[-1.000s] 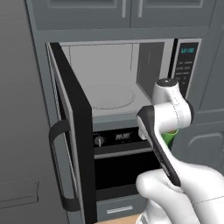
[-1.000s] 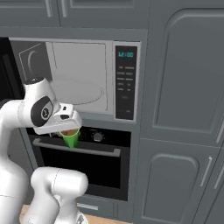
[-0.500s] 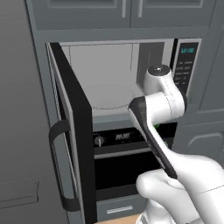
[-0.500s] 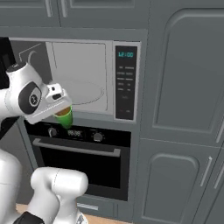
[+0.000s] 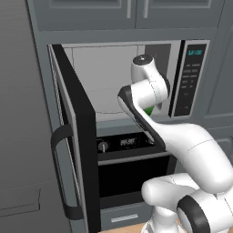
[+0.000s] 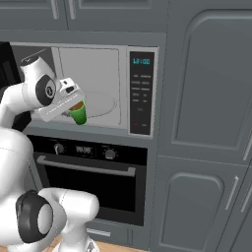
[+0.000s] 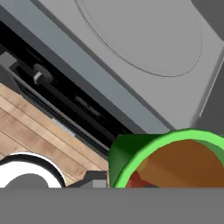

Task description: Place the microwavable item in the microwave. Then, close the microwave door and press the start button.

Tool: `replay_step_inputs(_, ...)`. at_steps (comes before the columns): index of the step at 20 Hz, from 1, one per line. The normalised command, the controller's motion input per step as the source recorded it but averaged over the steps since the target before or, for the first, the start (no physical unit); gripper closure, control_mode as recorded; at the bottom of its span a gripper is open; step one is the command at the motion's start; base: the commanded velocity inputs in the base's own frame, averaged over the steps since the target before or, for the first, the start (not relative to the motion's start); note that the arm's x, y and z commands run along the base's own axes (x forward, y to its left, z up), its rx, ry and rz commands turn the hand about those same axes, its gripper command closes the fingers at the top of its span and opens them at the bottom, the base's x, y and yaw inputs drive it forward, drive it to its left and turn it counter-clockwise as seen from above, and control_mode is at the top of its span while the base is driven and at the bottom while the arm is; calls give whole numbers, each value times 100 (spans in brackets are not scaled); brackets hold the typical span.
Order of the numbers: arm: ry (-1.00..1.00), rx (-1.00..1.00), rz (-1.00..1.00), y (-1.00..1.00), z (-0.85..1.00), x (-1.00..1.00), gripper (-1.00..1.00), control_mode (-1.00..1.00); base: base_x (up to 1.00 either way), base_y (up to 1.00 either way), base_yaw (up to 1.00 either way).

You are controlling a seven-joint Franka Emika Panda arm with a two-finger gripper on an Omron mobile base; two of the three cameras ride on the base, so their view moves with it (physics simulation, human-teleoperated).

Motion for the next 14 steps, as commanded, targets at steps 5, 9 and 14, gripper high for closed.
replay_step_inputs(5,0,-8,1,26,-26,84,100,-100,0,0,0)
replay_step_inputs(9,0,-5,3,11,-24,63,100,-100,0,0,0)
replay_step_inputs(14,0,-5,4,17,-16,37,100,-100,0,0,0)
